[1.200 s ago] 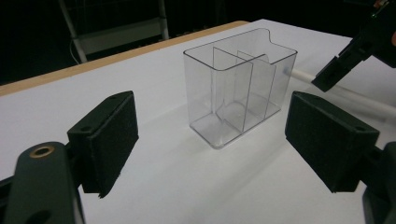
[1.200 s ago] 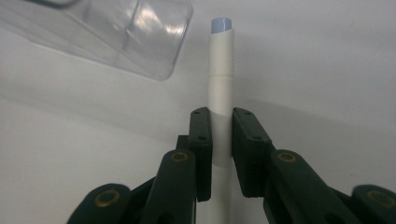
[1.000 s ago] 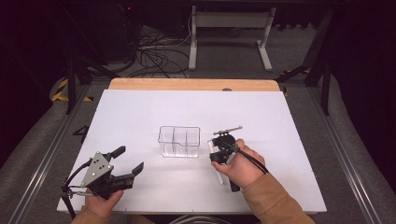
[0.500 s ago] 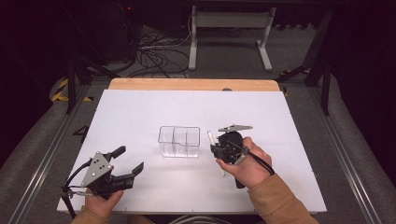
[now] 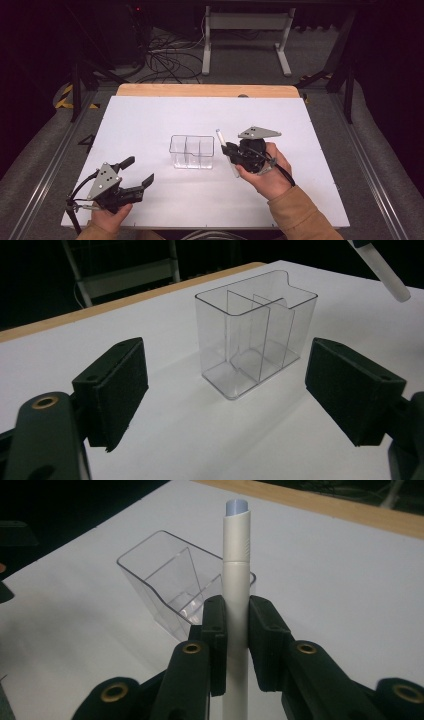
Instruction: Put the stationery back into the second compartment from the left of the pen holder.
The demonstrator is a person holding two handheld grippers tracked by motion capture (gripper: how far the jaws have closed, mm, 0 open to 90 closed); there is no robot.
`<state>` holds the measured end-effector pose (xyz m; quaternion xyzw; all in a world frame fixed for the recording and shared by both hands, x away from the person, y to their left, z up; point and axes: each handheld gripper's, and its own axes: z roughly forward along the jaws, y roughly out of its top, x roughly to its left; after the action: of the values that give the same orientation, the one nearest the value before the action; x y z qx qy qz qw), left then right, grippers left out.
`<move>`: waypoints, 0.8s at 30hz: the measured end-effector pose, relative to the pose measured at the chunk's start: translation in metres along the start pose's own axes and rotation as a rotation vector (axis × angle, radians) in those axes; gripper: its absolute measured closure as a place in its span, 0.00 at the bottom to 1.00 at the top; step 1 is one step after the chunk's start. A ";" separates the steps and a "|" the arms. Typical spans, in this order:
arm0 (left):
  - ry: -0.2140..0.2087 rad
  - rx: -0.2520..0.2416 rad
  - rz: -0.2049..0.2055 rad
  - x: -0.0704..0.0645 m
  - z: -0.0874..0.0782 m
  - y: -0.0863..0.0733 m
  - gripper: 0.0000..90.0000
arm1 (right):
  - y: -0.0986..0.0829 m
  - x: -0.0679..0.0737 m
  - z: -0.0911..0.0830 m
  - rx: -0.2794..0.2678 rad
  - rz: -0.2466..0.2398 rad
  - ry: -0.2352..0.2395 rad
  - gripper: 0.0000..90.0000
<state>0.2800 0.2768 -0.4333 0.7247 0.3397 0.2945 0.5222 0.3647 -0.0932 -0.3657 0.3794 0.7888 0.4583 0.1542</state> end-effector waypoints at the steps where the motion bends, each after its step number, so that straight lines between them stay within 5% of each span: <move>1: 0.000 0.000 0.000 0.000 0.000 0.000 0.20 | 0.001 0.000 -0.001 -0.008 -0.018 0.011 0.88; 17: 0.001 -0.004 0.000 0.000 0.000 0.000 0.20 | 0.014 -0.006 -0.008 -0.245 -0.202 0.206 0.88; 24: 0.001 -0.004 -0.008 0.000 0.000 0.000 0.20 | 0.019 -0.007 -0.001 -0.328 -0.215 0.259 0.88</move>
<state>0.2802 0.2766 -0.4339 0.7220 0.3424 0.2935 0.5247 0.3774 -0.0940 -0.3498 0.2010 0.7529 0.6061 0.1593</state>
